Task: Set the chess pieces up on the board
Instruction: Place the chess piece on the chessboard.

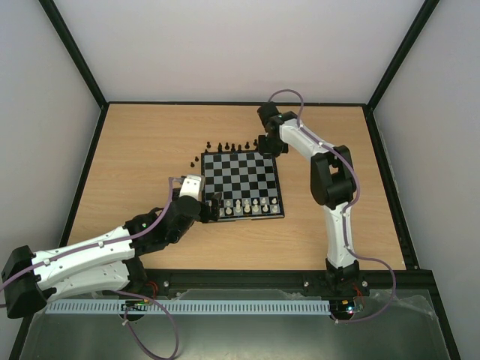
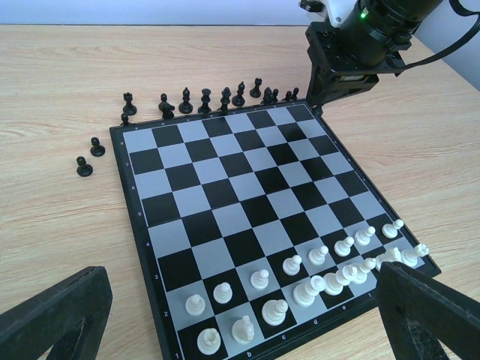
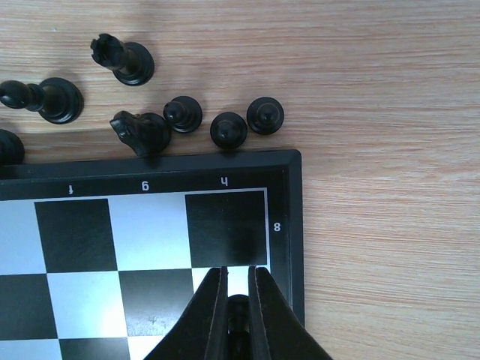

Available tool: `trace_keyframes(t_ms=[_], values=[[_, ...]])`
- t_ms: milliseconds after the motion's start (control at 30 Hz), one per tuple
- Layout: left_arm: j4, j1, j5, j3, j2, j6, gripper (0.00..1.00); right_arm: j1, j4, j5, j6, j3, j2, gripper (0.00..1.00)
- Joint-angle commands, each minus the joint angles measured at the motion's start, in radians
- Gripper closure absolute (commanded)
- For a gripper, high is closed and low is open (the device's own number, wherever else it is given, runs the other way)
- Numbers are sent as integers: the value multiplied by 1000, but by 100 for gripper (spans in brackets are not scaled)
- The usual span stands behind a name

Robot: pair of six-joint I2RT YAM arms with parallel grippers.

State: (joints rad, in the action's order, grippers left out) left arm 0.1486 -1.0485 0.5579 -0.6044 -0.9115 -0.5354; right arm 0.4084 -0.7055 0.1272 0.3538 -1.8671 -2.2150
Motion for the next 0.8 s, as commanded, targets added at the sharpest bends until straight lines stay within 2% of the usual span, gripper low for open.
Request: trace_keyframes(t_ms=[0,767], values=[[-3,8,9,7,4,-4,1,12,-63,5,-16,-16,-39,98],[-1,7,9,8,11,-5,1,24,-70,0,-17,-19,-57,94]])
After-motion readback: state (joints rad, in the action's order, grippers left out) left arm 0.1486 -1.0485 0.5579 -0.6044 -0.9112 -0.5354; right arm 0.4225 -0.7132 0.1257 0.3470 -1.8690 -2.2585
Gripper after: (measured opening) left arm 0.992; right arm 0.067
